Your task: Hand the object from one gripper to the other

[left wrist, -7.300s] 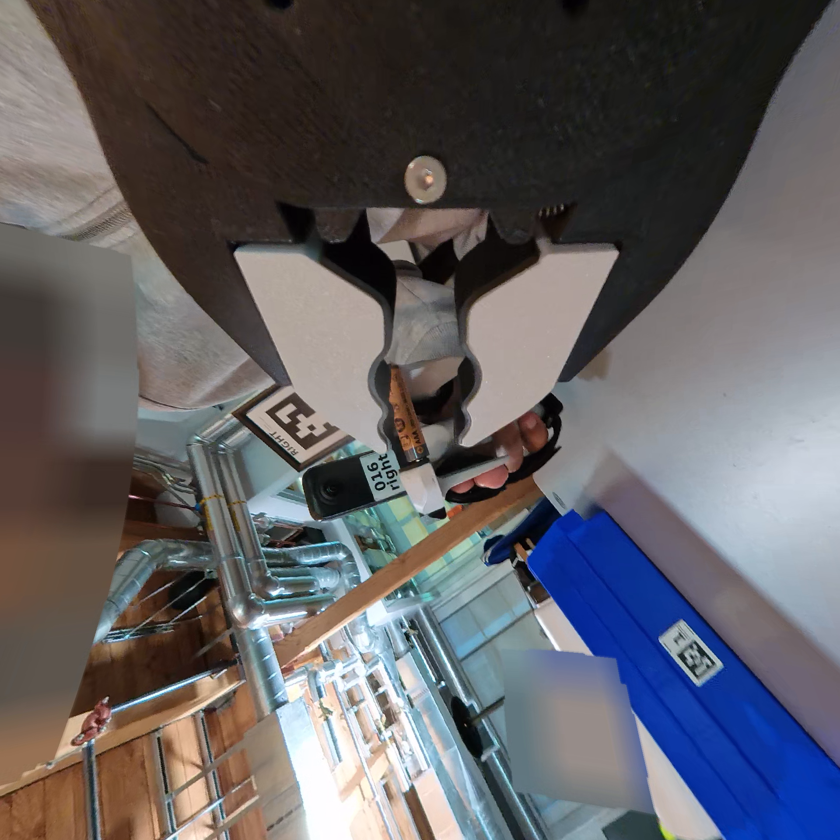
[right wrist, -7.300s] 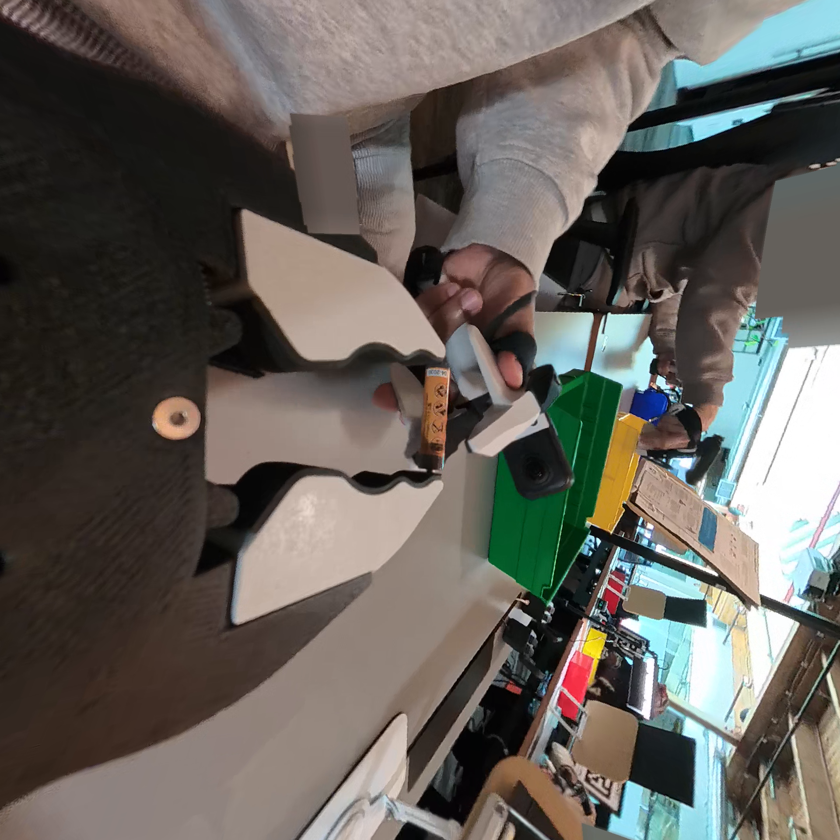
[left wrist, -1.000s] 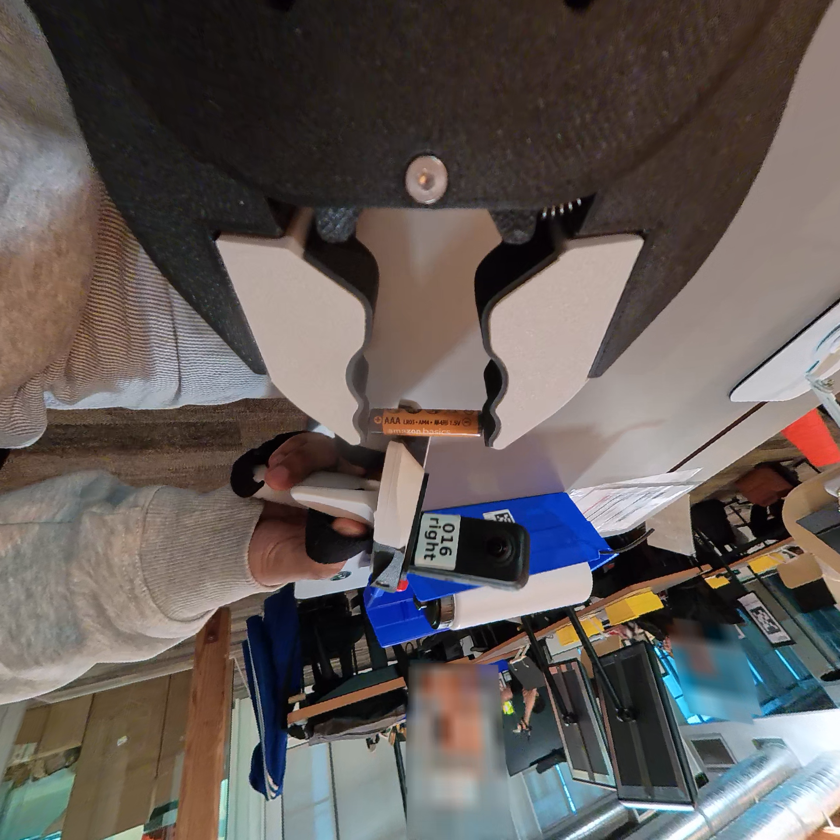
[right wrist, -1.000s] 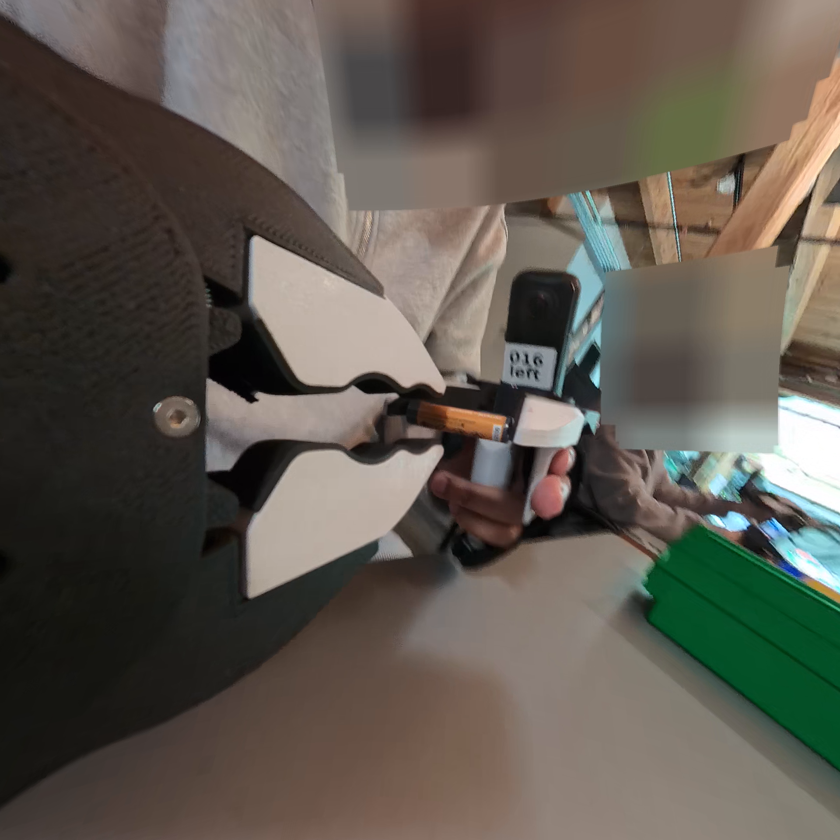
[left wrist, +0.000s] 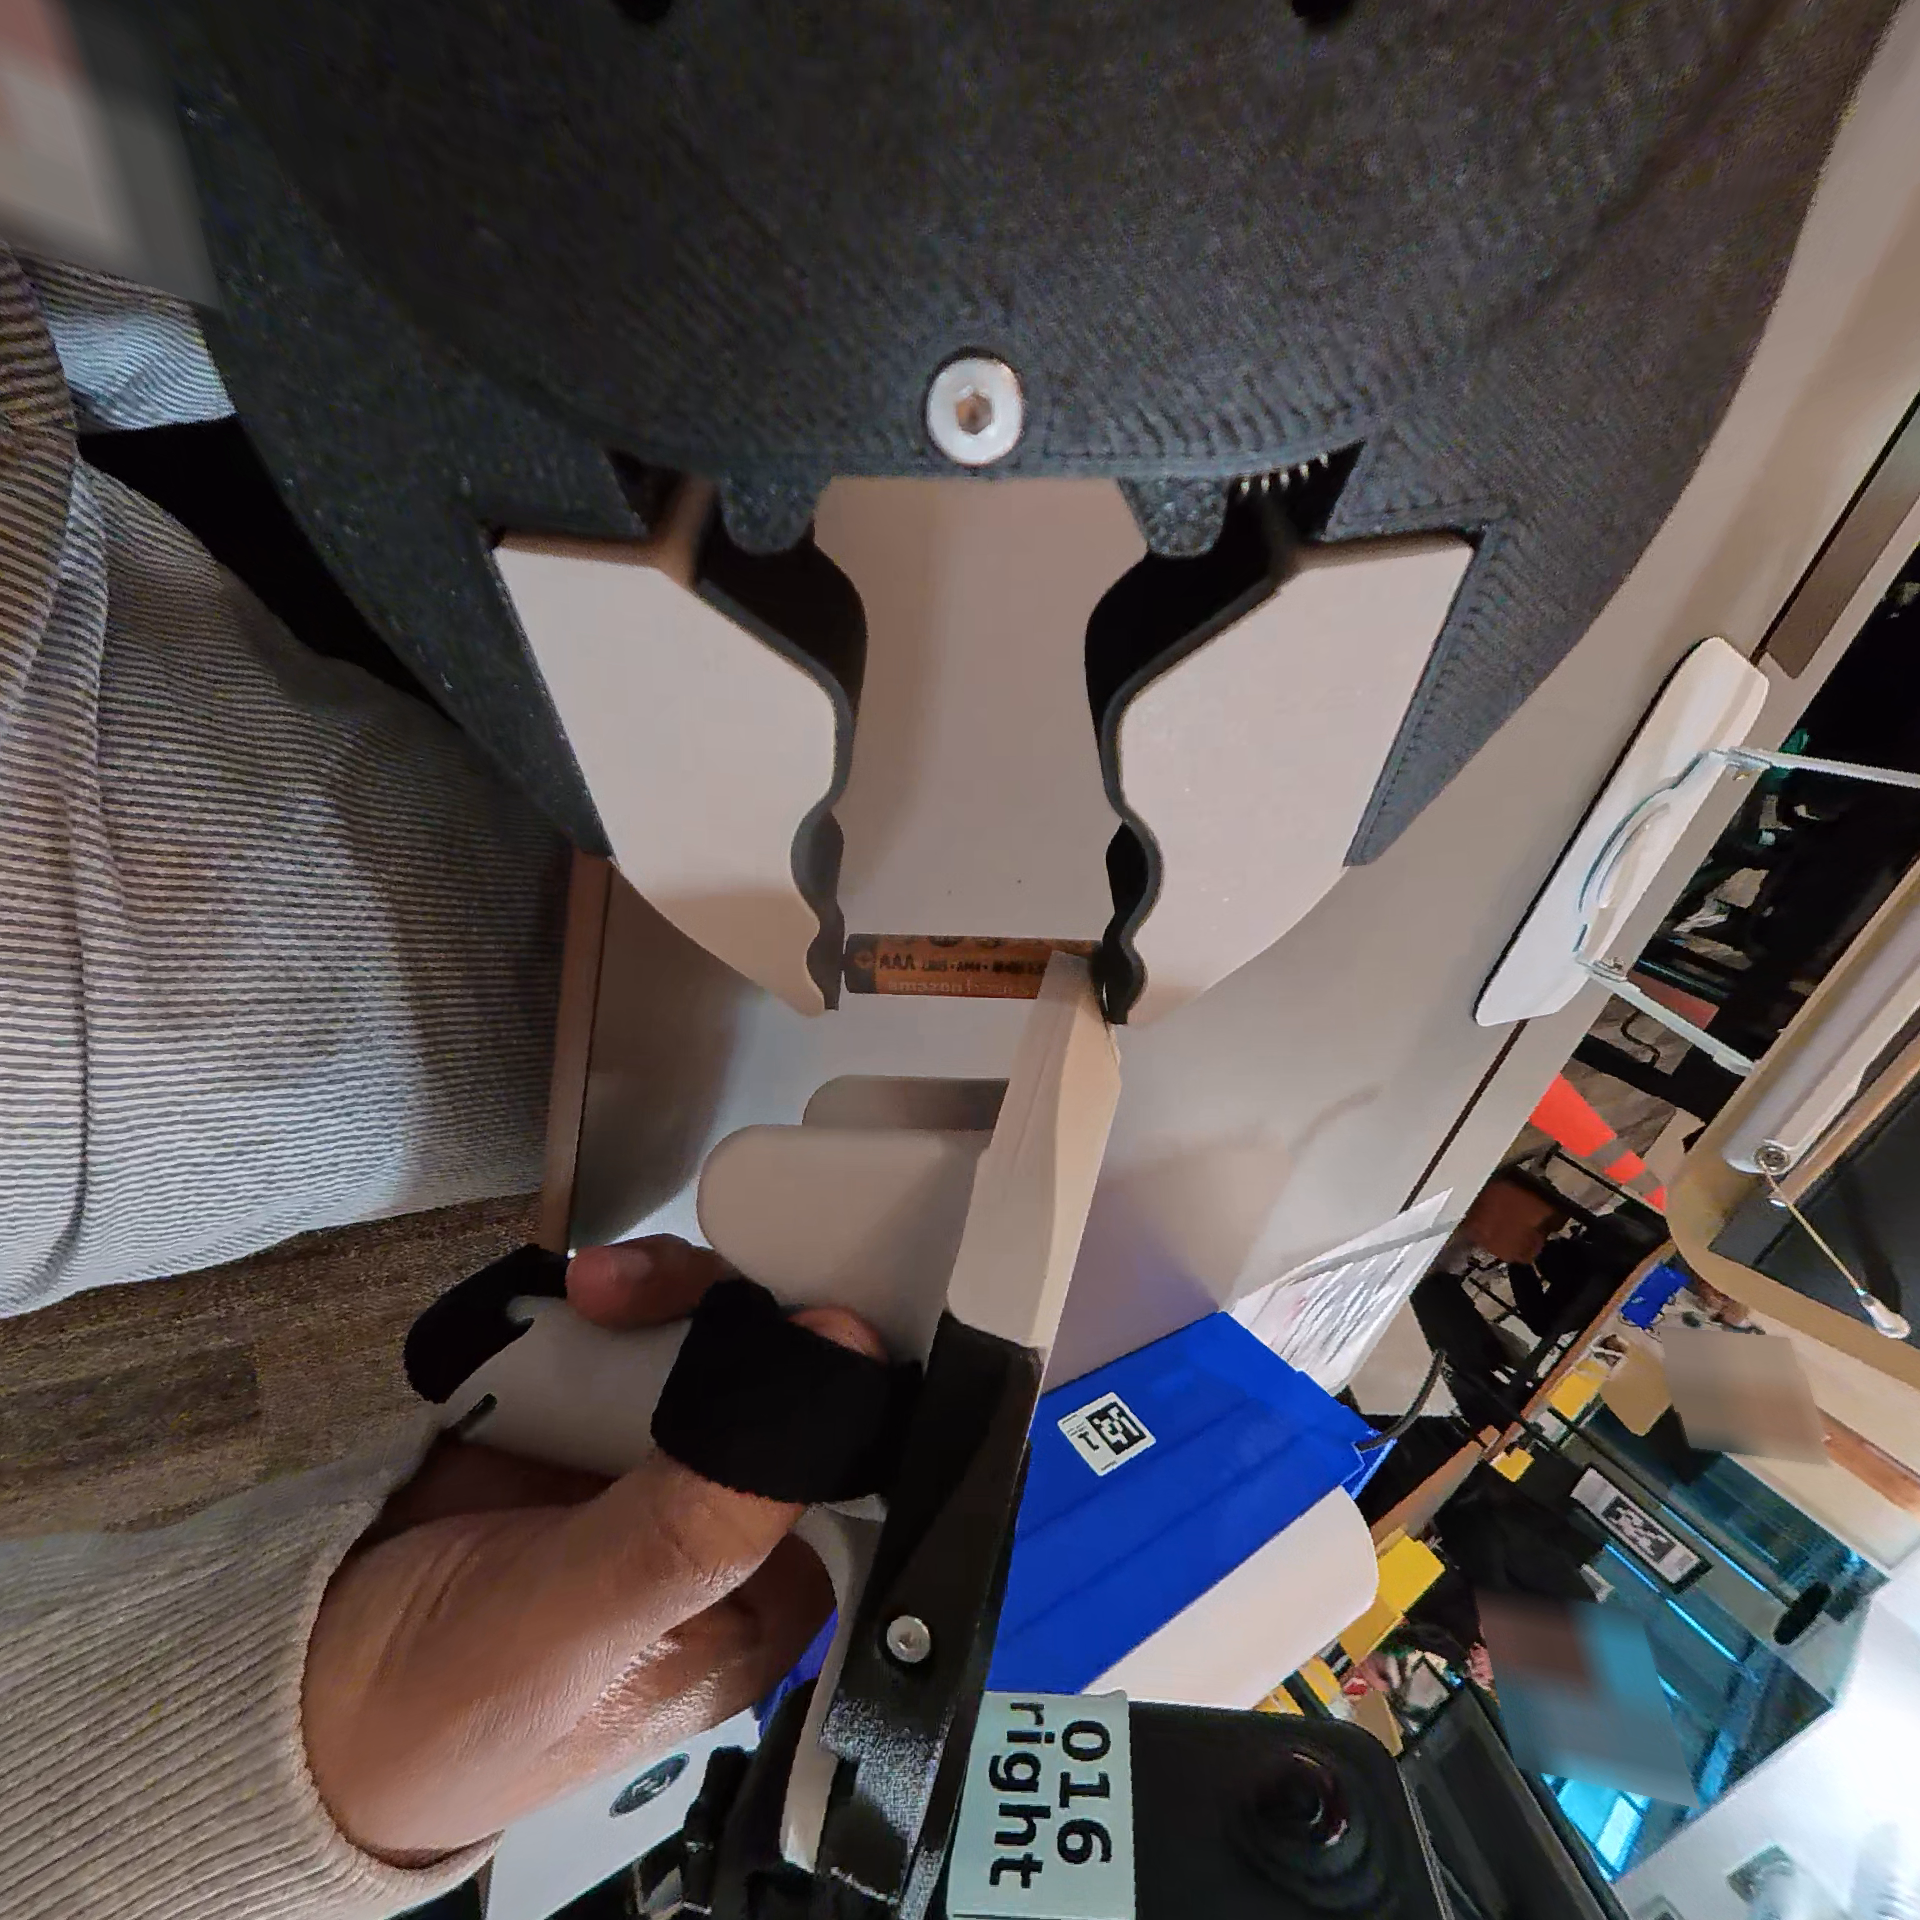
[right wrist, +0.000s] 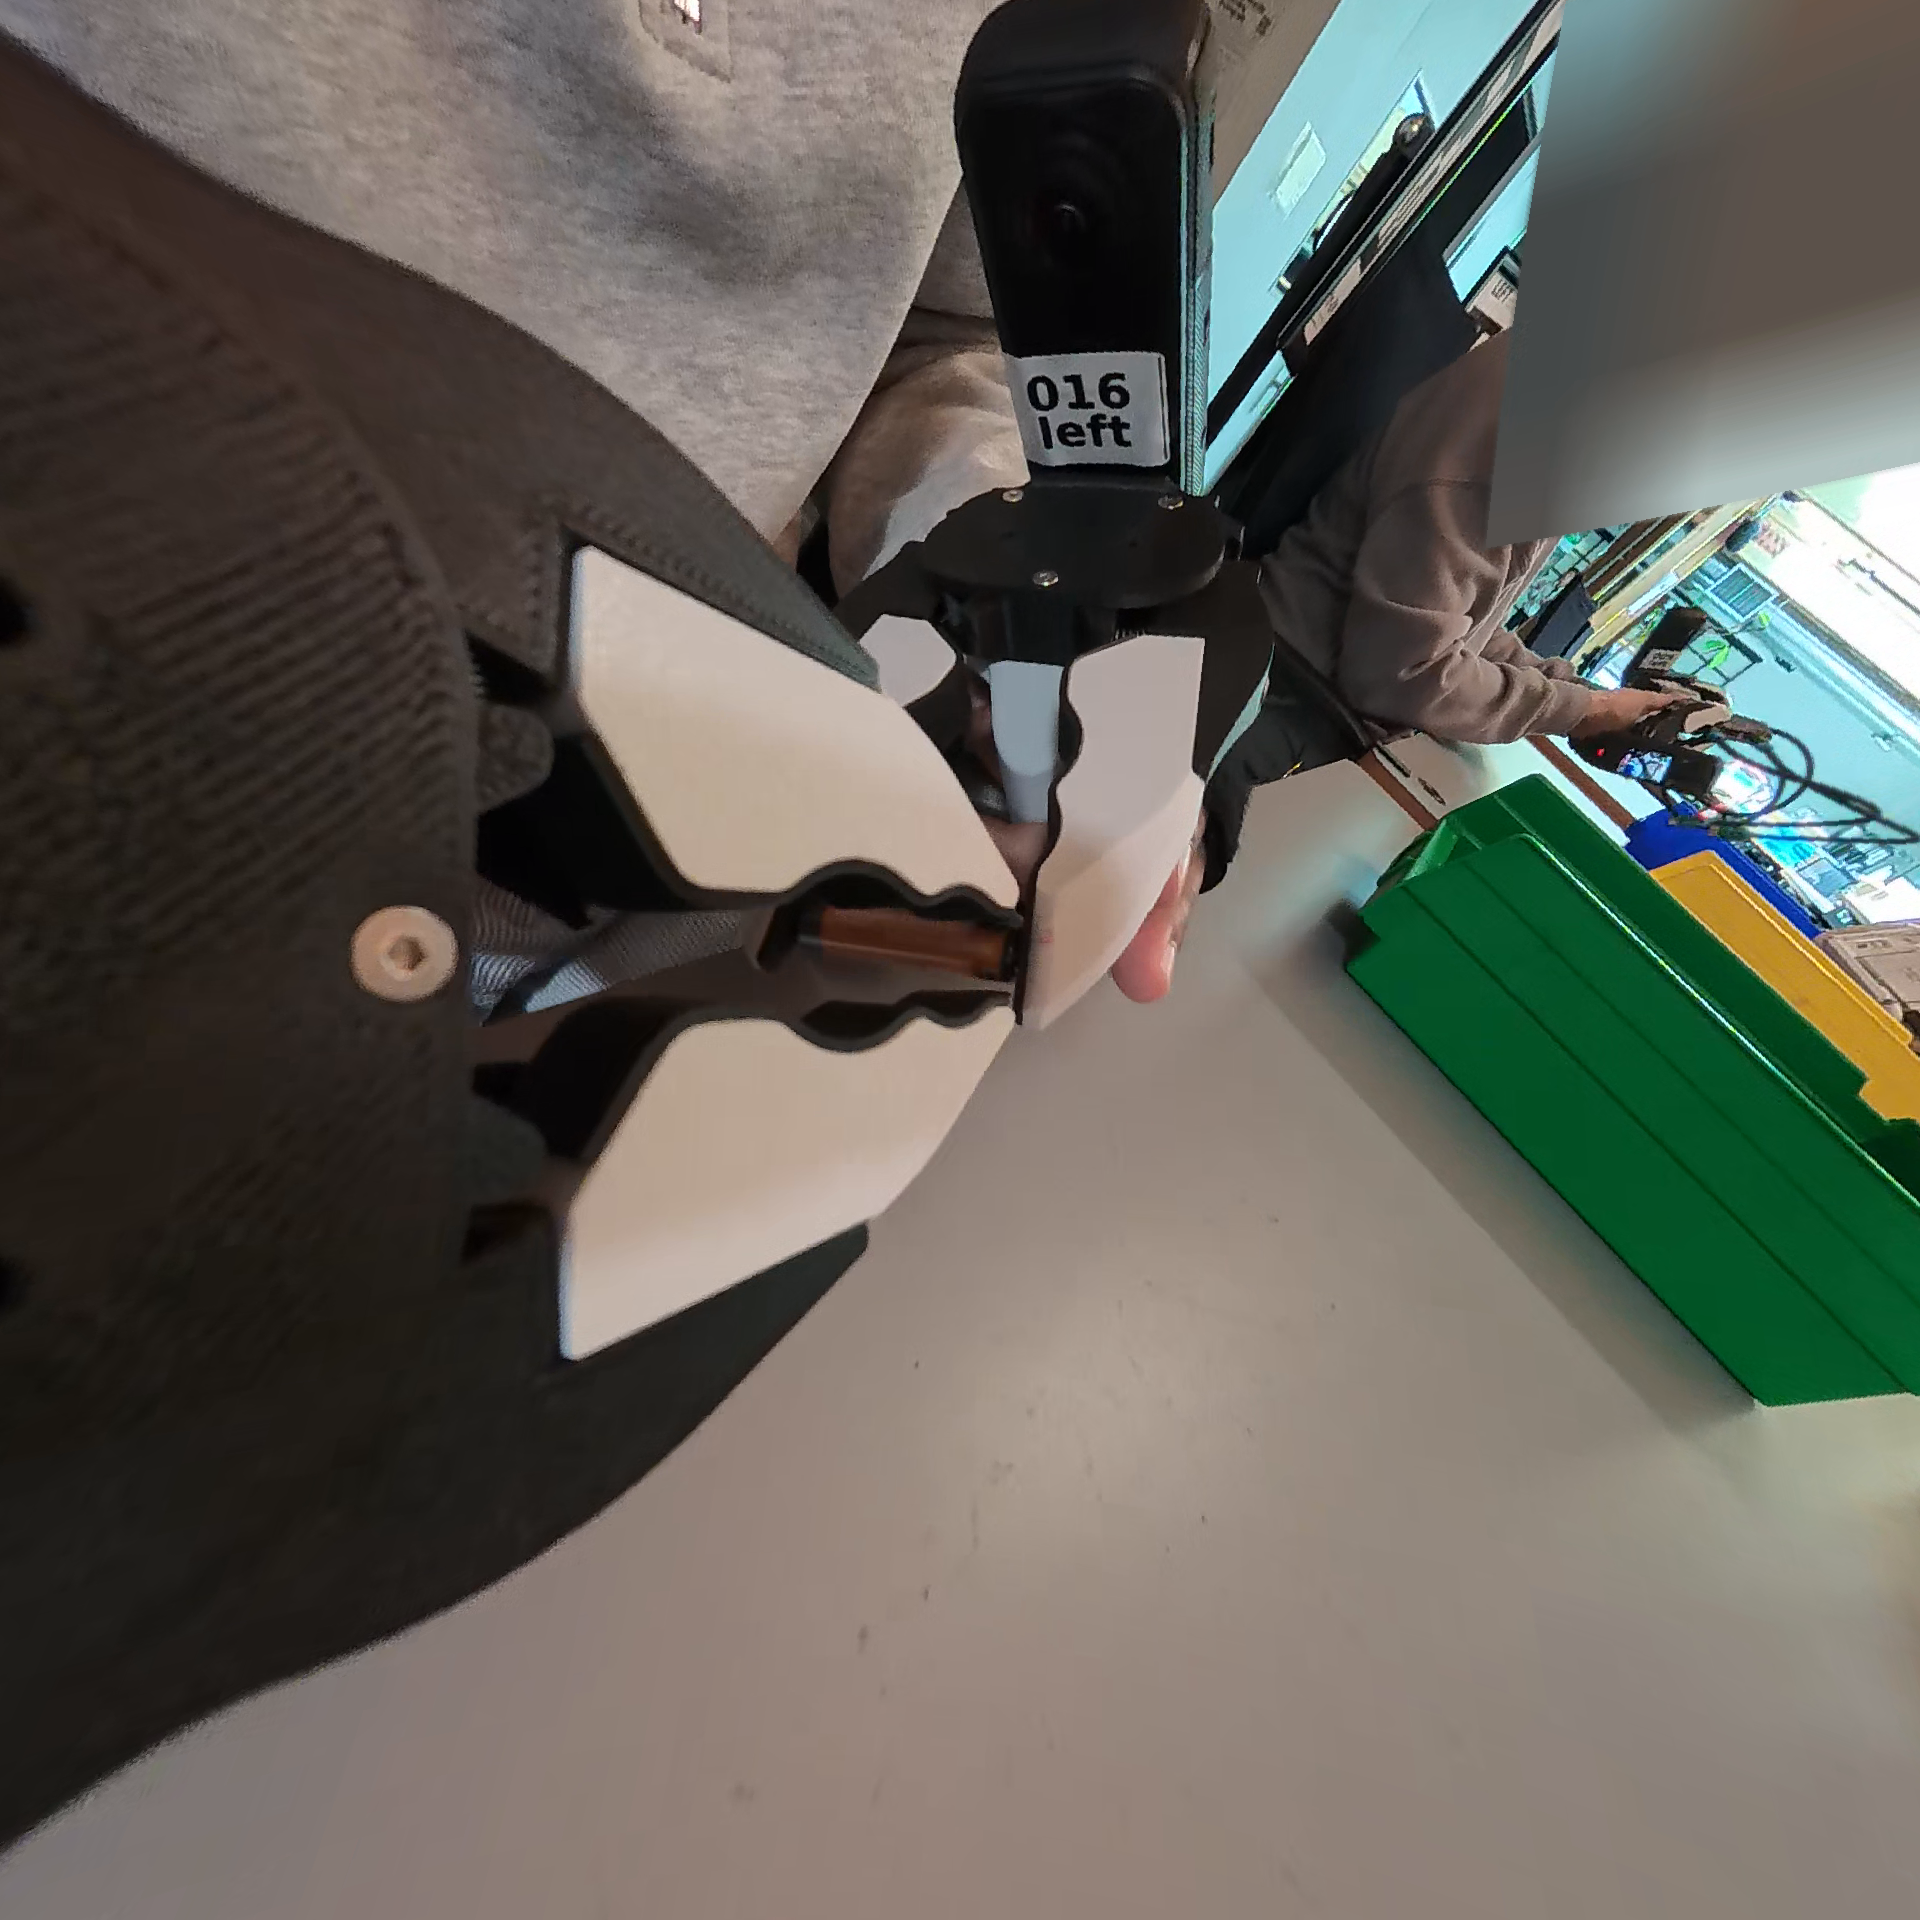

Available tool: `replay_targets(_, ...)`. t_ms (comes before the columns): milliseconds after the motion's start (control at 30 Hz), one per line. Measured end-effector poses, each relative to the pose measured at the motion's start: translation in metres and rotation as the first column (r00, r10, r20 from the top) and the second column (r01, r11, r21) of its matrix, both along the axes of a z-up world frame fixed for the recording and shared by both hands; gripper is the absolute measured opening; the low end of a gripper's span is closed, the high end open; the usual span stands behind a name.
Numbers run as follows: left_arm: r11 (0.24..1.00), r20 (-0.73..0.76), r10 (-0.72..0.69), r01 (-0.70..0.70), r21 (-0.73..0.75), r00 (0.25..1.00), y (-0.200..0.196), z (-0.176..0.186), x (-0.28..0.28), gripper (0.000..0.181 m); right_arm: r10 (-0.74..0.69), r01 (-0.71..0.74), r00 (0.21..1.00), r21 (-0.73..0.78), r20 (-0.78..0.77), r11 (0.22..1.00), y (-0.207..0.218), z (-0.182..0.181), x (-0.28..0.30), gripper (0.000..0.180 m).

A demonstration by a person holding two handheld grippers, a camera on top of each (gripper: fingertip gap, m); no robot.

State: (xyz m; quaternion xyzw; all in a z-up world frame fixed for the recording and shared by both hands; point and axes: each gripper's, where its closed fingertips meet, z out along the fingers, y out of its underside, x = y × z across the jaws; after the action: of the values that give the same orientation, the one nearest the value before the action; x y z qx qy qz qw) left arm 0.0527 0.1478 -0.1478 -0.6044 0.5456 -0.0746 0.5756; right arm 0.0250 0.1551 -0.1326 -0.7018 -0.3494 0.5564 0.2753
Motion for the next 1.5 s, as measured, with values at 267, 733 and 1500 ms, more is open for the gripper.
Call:
replay_targets(267, 1.0, 0.013, 0.024, -0.024, -0.009, 1.0, 0.003, -0.001, 0.0, 0.049, -0.005, 0.003, 1.0, -0.077, -0.022, 0.997, 0.002, 0.001, 0.002, 0.01)
replay_targets(733, 0.745, 0.64, 0.048, 0.399, -0.534, 0.767, -0.01, 0.042, -0.003, 0.039, -0.013, 0.034, 0.936, 0.055, -0.352, 0.998, 0.006, 0.059, 0.017, 0.01)
replay_targets(1500, 0.601, 0.763, 0.003, 0.609, -0.518, 0.646, -0.025, 0.061, -0.006, 0.01, 0.085, 0.044, 0.921, 0.317, -0.381, 0.947, -0.014, 0.072, 0.009, 0.039)
